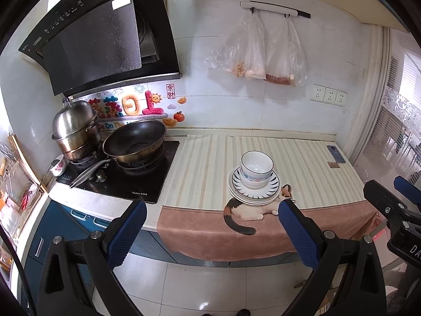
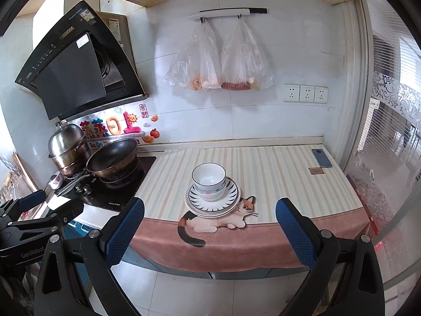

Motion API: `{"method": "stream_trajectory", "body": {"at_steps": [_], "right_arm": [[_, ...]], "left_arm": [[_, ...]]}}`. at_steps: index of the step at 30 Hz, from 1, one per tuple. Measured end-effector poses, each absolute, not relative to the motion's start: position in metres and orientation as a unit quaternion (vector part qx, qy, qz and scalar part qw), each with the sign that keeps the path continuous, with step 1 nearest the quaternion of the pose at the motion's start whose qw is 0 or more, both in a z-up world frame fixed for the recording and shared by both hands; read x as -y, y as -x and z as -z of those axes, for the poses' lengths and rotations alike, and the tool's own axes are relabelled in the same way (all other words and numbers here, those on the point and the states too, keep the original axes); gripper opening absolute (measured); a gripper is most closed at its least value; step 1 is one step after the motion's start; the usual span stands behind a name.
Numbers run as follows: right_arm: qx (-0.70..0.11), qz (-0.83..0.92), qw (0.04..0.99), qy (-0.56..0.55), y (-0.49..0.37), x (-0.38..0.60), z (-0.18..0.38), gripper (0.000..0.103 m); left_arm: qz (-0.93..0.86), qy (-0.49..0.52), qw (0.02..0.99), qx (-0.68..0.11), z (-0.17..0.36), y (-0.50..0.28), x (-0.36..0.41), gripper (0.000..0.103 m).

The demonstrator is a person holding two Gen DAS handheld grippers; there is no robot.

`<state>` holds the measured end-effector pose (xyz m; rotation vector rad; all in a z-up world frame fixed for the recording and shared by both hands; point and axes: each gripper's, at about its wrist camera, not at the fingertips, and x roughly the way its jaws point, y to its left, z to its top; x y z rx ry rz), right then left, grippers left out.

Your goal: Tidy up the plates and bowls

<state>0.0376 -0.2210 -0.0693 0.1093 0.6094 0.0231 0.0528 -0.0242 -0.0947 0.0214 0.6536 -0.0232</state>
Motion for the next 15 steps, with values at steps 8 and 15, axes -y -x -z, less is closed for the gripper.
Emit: {"method": "stream_trajectory", "body": {"at_steps": [8, 15], "right_arm": [[-0.299, -0.009, 0.953, -0.051, -0.032, 0.213, 0.068, 0.102], [-0.299, -0.004, 0.953, -0.051, -0.023, 0.206, 0.068, 0.102]], "left_arm": [[0.016, -0.008, 0.949, -0.314, 0.09, -0.045, 0.017, 0.103], [0.018, -0.006, 0.949, -0.313, 0.089, -0.042, 0.016, 0.103]]}}
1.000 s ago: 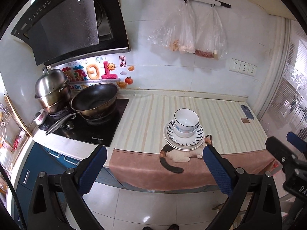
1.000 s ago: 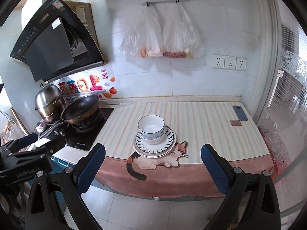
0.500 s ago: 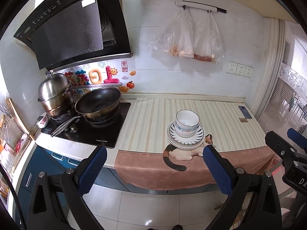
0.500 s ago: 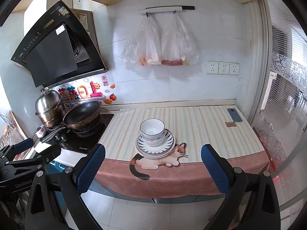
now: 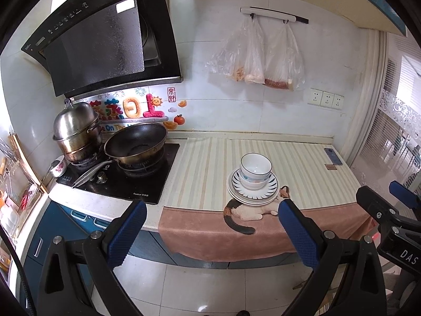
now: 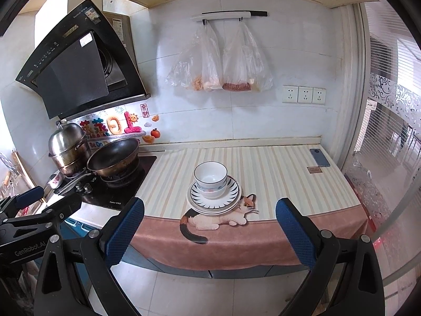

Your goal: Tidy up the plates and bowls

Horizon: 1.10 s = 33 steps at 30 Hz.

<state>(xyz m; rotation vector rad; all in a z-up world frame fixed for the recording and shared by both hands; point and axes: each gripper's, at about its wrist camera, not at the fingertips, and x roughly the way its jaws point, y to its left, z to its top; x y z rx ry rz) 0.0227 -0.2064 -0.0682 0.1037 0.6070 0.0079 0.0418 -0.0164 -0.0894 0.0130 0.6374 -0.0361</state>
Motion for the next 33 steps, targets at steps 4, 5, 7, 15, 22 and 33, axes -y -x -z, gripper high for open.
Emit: {"method": "stream_trajectory", "body": {"at_steps": [4, 5, 7, 15, 22, 33], "right_arm": [[-0.3, -0.002, 0.952, -0.051, -0.02, 0.205, 0.069, 0.102], [-0.301, -0.002, 0.952, -0.051, -0.02, 0.205, 0.07, 0.102], [-0.302, -0.001, 0.952, -0.051, -0.02, 0.205, 0.071, 0.102], [-0.302, -0.002, 0.952, -0.051, -0.019, 0.205, 0.071, 0.102], [-0.304, 0.0, 0.951, -0.052, -0.012, 0.201, 0.073, 0.102], [-0.304, 0.001, 0.951, -0.054, -0.009, 0.202, 0.074, 0.102]], "left_arm": [[0.018, -0.009, 0.949, -0.314, 0.089, -0.037, 0.017, 0.103], [0.017, -0.009, 0.949, -0.314, 0.088, -0.036, 0.017, 0.103], [0.016, -0.009, 0.949, -0.313, 0.088, -0.034, 0.017, 0.103], [0.012, -0.008, 0.95, -0.311, 0.089, -0.029, 0.015, 0.103], [0.011, -0.009, 0.95, -0.311, 0.089, -0.027, 0.015, 0.103], [0.009, -0.006, 0.951, -0.308, 0.091, -0.024, 0.015, 0.103]]}}
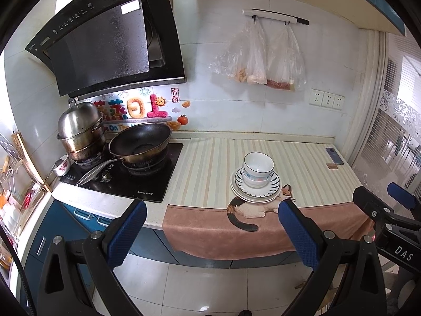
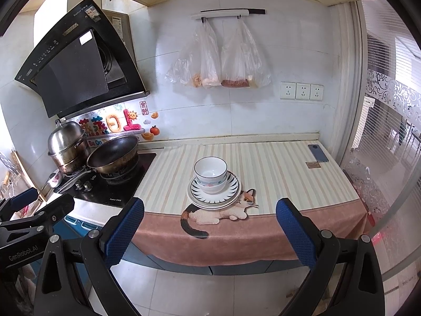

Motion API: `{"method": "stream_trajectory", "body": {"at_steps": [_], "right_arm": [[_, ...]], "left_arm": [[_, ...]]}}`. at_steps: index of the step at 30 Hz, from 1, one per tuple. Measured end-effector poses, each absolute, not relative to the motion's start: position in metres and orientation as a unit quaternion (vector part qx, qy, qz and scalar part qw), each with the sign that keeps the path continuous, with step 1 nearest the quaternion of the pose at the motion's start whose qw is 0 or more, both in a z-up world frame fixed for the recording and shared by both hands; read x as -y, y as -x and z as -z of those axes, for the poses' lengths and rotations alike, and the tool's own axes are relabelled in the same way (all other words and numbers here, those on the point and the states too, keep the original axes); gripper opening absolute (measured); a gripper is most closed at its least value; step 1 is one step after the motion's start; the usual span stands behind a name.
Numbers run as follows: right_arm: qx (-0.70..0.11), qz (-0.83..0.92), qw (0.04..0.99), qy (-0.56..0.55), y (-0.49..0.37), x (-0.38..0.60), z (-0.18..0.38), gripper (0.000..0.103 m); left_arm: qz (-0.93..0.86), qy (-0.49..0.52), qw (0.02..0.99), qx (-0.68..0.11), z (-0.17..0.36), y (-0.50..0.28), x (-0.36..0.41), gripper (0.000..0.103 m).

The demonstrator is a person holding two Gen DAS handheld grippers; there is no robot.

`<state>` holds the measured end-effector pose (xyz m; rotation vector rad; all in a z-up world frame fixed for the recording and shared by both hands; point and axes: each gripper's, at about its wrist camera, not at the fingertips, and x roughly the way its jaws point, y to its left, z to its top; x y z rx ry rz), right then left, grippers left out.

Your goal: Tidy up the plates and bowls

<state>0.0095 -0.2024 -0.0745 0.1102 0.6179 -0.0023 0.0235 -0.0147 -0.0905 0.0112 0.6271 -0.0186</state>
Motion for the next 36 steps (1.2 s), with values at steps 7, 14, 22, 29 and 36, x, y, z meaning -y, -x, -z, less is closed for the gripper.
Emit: {"method": "stream_trajectory", "body": {"at_steps": [7, 14, 22, 29, 36], "right_arm": [[-0.305, 0.001, 0.951, -0.054, -0.01, 0.204, 0.074, 0.102], [-0.306, 0.004, 0.95, -0.056, -0.012, 0.207, 0.075, 0.102], [-0.307, 0.004, 0.95, -0.058, -0.015, 0.211, 0.077, 0.102], [-0.307, 0.005, 0.95, -0.056, -0.015, 0.21, 0.076, 0.102], [-0.305, 0.005, 0.951, -0.052, -0.018, 0.21, 0.076, 0.102]], "left_arm": [[0.012, -0.008, 0.95, -0.312, 0.091, -0.026, 0.012, 0.103], [0.012, -0.008, 0.95, -0.312, 0.091, -0.026, 0.012, 0.103], [0.012, -0.01, 0.95, -0.311, 0.091, -0.027, 0.011, 0.103], [0.013, -0.014, 0.951, -0.31, 0.091, -0.031, 0.007, 0.103], [0.016, -0.016, 0.951, -0.31, 0.09, -0.034, 0.004, 0.103]]}}
